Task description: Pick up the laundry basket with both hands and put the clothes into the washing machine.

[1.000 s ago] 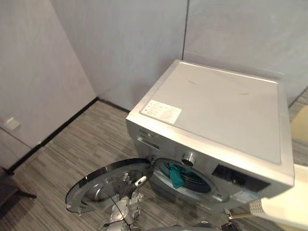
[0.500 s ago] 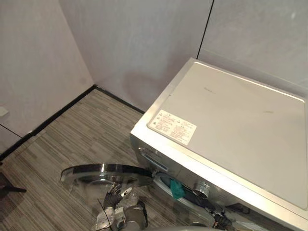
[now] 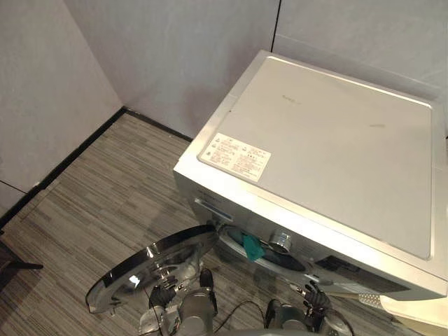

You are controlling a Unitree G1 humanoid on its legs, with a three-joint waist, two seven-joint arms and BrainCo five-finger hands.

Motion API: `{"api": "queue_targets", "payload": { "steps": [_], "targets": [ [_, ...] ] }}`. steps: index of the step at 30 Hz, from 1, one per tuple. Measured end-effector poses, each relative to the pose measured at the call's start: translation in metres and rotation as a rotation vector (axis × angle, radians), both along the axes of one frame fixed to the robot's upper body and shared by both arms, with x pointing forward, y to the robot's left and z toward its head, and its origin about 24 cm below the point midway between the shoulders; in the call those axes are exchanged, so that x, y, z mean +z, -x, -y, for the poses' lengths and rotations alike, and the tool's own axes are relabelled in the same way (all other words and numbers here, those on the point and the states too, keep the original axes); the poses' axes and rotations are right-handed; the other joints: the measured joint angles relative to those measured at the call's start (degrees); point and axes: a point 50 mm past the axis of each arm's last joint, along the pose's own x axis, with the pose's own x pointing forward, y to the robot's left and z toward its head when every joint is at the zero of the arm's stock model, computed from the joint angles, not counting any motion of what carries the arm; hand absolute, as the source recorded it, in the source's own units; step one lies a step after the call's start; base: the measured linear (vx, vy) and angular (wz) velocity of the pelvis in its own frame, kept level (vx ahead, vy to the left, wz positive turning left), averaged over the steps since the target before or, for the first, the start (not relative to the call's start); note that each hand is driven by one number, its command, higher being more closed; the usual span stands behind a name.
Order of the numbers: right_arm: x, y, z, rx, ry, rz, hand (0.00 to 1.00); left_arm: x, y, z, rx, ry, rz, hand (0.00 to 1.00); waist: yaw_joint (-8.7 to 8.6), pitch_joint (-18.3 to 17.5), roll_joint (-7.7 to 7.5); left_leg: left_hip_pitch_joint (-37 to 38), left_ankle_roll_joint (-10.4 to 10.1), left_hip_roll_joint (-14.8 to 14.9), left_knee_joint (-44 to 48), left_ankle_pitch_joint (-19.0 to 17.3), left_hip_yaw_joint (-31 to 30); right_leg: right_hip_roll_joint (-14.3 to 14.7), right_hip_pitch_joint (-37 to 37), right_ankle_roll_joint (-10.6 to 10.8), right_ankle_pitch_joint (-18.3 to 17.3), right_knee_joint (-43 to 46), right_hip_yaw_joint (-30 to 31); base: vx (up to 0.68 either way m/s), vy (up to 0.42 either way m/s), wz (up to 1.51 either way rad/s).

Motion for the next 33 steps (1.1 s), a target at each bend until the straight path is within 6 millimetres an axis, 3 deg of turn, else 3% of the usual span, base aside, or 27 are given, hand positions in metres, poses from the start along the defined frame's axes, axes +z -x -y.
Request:
{"api": "queue_targets", "payload": {
  "steps": [10, 25, 31, 33],
  "targets": [
    [-0.002, 0.003, -0.001, 0.009, -0.005, -0.011, 0.0, -0.013, 0.024, -0.013, 0.044, -0.022, -0.143, 0.0, 0.0, 0.2, -0.39, 5.04, -0.96, 0.05, -8.76, 4.26, 0.85, 1.12, 1.36, 0.06, 0.26, -2.35, 0.27, 0.05, -0.052, -0.05],
    [-0.01, 0.006, -0.007, 0.052, -0.002, -0.104, 0.0, -0.015, 0.034, -0.015, -0.029, -0.06, -0.19, 0.0, 0.16, -0.37, -1.48, 9.17, -1.24, -1.16, -12.18, 5.39, -1.77, 2.04, 7.21, -1.56, 0.98, -5.88, -3.38, 0.07, -0.027, 0.09],
    [-0.005, -0.006, 0.0, 0.106, 0.064, -0.093, 0.0, -0.014, 0.028, -0.013, -0.077, -0.07, -0.183, 0.0, -0.14, 0.38, -0.48, 5.49, -1.34, -1.97, -12.22, 7.61, -5.77, 0.32, 2.99, -2.12, -1.23, 0.16, -6.33, -0.11, 0.026, 0.28],
    [-0.004, -0.009, 0.0, 0.133, 0.072, -0.084, 0.0, -0.014, 0.026, -0.011, -0.084, -0.067, -0.179, 0.0, -0.09, 1.46, 0.19, 4.66, -1.91, -2.13, -12.34, 7.94, -7.1, -0.12, 2.87, -1.34, -2.55, 1.36, -8.05, -0.16, 0.004, 0.52]
  ]
}}
